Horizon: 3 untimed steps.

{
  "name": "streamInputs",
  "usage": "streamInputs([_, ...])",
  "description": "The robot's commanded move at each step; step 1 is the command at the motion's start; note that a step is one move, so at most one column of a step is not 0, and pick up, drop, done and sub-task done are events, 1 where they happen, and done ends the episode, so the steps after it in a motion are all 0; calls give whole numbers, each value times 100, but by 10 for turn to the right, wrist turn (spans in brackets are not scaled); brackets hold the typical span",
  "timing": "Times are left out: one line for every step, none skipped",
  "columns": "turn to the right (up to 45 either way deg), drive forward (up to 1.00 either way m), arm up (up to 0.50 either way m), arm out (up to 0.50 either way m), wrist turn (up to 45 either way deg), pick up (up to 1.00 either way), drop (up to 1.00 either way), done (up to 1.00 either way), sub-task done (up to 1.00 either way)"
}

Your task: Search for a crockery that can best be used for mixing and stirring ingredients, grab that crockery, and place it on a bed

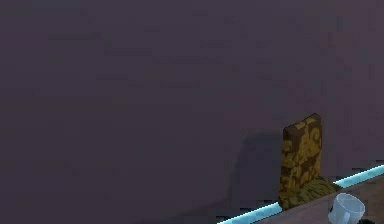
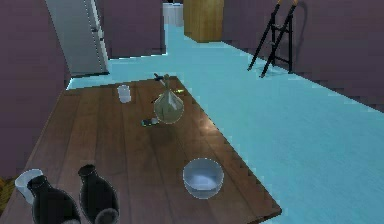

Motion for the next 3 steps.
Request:
streamInputs([0, 0, 50, 0, 0, 0, 0, 0, 0])
streamInputs([0, 0, 38, 0, 0, 0, 0, 0, 0])
streamInputs([0, 0, 0, 18, 0, 0, 0, 0, 0])
